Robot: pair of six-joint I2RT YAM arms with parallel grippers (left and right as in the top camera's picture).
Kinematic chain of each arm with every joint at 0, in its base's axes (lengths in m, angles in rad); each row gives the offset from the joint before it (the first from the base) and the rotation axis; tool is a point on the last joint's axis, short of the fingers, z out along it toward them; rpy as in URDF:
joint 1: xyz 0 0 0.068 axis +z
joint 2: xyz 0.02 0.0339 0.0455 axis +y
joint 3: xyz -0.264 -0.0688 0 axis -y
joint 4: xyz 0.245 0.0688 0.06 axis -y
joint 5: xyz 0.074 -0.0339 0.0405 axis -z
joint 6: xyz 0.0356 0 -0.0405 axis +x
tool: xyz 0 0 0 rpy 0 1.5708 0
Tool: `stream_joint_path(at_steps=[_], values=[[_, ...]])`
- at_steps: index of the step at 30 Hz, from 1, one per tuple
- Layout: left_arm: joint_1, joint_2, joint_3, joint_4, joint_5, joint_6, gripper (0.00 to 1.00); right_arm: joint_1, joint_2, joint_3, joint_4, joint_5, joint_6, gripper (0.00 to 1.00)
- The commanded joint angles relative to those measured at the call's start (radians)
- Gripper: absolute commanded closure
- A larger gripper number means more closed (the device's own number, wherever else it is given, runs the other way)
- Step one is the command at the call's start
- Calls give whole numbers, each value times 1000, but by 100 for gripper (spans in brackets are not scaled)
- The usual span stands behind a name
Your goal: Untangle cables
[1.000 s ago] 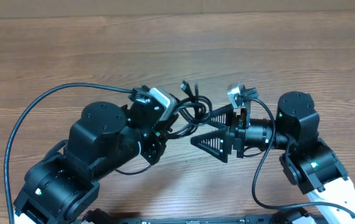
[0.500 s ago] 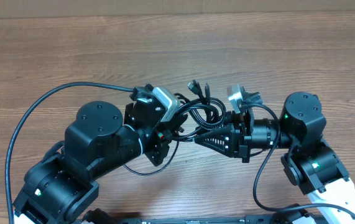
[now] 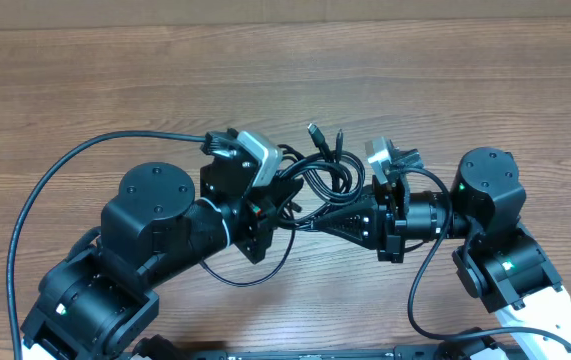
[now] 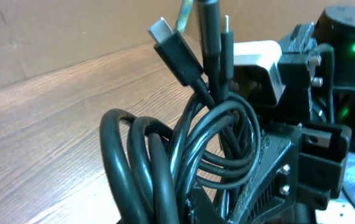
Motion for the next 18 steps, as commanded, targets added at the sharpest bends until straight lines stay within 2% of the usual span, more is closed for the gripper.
stream_joint_path(at_steps=[1,8,14,18], values=[[4,3,9,54,-37,-117,96,8,-12,9,2,-36,7,96],[3,32,9,75,-136,-290,96,46,-12,9,2,-35,8,96],[3,63,9,95,-149,-397,96,65,-12,9,2,-35,11,96],[3,78,9,95,-205,-514,96,82,-12,9,2,-34,11,96]])
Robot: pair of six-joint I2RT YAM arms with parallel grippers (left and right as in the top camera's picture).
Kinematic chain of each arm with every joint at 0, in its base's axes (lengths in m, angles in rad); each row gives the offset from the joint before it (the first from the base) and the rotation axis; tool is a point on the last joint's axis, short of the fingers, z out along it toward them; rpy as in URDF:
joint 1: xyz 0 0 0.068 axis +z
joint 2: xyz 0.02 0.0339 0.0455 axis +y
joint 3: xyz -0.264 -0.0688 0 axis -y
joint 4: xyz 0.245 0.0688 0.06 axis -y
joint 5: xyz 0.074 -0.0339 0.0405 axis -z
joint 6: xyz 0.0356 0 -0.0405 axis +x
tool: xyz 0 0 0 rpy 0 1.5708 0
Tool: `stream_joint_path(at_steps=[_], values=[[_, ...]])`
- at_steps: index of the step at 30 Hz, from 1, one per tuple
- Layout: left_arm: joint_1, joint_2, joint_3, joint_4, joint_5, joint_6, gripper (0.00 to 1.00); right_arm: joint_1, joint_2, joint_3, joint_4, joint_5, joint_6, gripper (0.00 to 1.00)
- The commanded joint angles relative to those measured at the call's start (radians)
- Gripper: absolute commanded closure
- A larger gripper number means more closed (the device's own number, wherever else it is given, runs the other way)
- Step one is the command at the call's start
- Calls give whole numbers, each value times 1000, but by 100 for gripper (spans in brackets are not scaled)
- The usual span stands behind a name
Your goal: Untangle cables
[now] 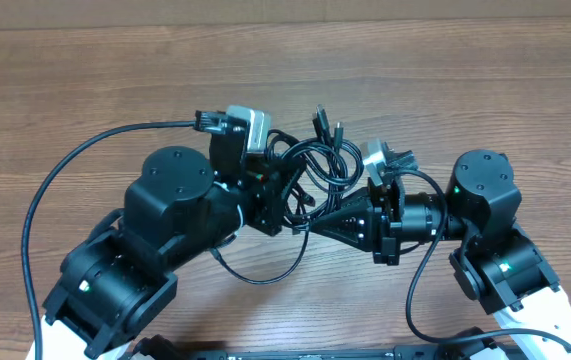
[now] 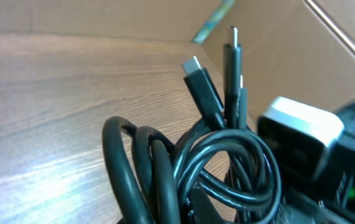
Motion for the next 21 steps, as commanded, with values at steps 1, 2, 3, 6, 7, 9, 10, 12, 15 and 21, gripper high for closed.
stream_joint_path(at_steps=[1,2,3,6,7,9,10,12,15,21], values=[[6,19,9,42,-117,-182,96,47,-12,9,-5,-58,-5,96],[6,20,9,42,-123,-201,96,51,-12,9,-5,-57,-5,96],[6,22,9,43,-132,-213,96,55,-12,9,-5,-57,-5,96],[6,22,9,40,-171,-265,96,69,-12,9,-5,-57,-5,96],[6,22,9,39,-179,-283,96,73,-12,9,-5,-57,-5,96],[6,22,9,39,-198,-321,96,79,-12,9,-5,-57,-5,96],[6,22,9,39,-208,-340,96,81,-12,9,-5,-57,-5,96],[6,22,9,38,-229,-389,96,84,-12,9,-5,-57,-5,96],[6,22,9,39,-248,-458,96,84,-12,9,-5,-57,-5,96],[6,22,9,39,-250,-480,96,84,-12,9,-5,-57,-5,96]])
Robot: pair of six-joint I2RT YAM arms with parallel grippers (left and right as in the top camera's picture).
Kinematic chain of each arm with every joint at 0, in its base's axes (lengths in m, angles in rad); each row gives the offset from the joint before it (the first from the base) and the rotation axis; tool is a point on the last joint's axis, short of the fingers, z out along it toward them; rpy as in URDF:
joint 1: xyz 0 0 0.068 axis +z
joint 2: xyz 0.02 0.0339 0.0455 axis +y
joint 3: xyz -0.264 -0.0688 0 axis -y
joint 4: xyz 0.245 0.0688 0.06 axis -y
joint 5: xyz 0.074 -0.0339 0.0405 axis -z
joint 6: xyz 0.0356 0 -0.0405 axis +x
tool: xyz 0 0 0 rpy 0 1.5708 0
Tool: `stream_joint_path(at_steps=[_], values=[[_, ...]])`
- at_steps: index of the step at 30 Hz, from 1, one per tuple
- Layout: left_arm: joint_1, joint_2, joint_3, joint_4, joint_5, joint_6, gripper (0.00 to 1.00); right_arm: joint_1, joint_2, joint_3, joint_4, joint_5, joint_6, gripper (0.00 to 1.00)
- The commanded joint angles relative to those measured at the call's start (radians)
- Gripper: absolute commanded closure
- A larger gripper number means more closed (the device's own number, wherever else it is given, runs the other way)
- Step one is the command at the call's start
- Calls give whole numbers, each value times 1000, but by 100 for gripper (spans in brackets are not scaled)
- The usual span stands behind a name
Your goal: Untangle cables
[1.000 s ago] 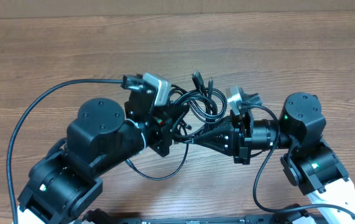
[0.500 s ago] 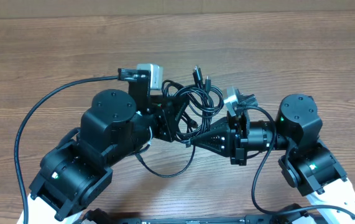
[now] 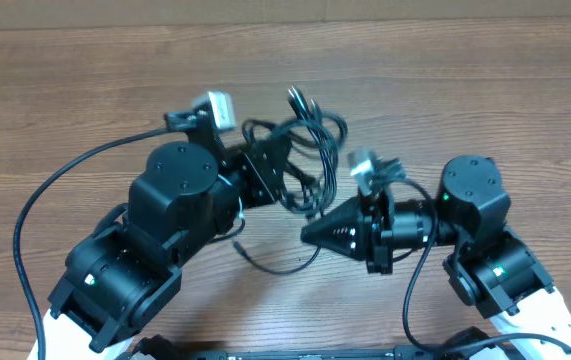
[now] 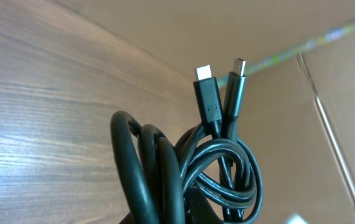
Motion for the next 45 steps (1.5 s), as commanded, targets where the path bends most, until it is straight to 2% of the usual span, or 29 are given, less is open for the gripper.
stream_joint_path(at_steps=[1,4,7,8,11,16,20,26,30,34,45], values=[[10,6,9,5,-74,-53,96,14,-12,9,2,-56,-16,96],[10,3,9,5,-74,37,96,13,-12,9,1,-56,-16,93],[10,-10,9,3,-71,152,96,13,-12,9,1,-55,-16,66],[10,-14,9,2,-69,208,96,13,-12,9,-3,-43,-16,60],[10,-34,9,-1,-55,342,96,13,-12,9,-17,-4,-16,54],[10,-82,9,-2,-13,521,96,-12,-12,9,-57,59,-15,52],[10,-116,9,-39,-11,656,96,-69,-12,9,-58,61,23,45],[10,-120,9,-64,31,659,96,-107,-12,9,11,56,64,44],[10,-119,9,-61,62,619,96,-104,-12,9,92,17,65,44],[10,-119,9,-61,66,588,96,-104,-12,9,150,-35,64,48],[10,-93,9,-62,69,578,96,-93,-12,9,175,-87,64,49]])
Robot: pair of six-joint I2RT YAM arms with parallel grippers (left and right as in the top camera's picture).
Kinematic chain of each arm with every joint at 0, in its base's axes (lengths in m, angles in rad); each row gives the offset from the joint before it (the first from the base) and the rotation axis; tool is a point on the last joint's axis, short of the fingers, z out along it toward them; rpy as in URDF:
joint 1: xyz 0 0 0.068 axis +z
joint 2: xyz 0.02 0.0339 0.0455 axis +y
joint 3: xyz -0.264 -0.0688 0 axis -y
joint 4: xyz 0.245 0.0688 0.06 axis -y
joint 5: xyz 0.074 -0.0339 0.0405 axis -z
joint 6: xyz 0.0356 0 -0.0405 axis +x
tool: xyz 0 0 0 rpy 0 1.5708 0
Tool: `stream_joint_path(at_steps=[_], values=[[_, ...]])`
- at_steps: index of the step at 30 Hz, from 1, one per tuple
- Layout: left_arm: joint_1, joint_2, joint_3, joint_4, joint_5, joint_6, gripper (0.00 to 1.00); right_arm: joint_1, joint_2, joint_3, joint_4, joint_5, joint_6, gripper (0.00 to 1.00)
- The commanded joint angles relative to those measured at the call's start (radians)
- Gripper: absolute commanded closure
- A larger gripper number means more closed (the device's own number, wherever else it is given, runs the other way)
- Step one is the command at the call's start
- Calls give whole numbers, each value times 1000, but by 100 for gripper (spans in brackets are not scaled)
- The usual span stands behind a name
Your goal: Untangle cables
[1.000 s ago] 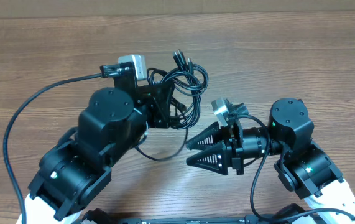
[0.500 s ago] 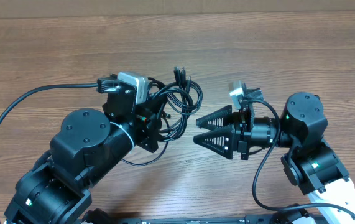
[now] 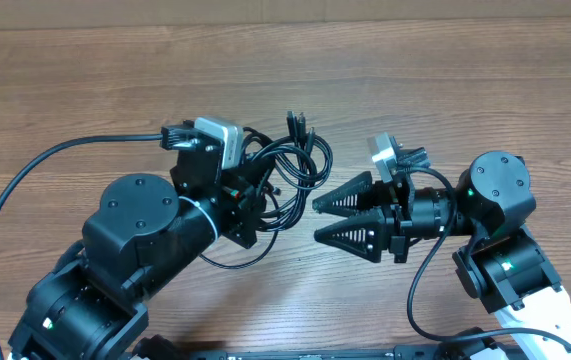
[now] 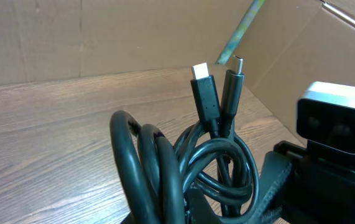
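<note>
A tangled bundle of black cables [image 3: 300, 165] is held off the wooden table by my left gripper [image 3: 268, 192], which is shut on its coils. In the left wrist view the coils [image 4: 165, 168] fill the middle, and two plugs [image 4: 204, 93] stick up side by side. One loose strand [image 3: 235, 262] droops below the left gripper. Just right of the bundle is my right gripper [image 3: 317, 220], open, with both black fingers [image 3: 345, 196] spread wide toward the bundle and nothing between them. Whether a fingertip touches the cable cannot be told.
The wooden table [image 3: 445, 90] runs back to a cardboard wall [image 4: 102, 37]. A thick black camera cable [image 3: 55, 165] arcs out from the left arm across the table's left side. The right wrist camera [image 4: 337, 118] shows at the right edge of the left wrist view.
My right gripper was shut with its fingers together below the bundle and now stands open. My left gripper with the bundle has moved nearer and lower in the overhead view.
At first both grippers met at the bundle, the right one shut against its lower coils. Then the left gripper held the bundle farther back, away from the shut right gripper. Now the bundle is back beside the right gripper, which is open.
</note>
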Motion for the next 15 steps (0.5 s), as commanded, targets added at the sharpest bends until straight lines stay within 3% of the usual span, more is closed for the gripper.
stream_joint_path(at_steps=[1,9,15], values=[[4,21,9,7,19,-42,96,18,-11,9,22,-22,4,49],[4,65,9,31,107,-56,96,32,-11,9,42,-3,3,49],[5,63,9,22,74,-52,96,30,-11,9,34,-3,3,49]])
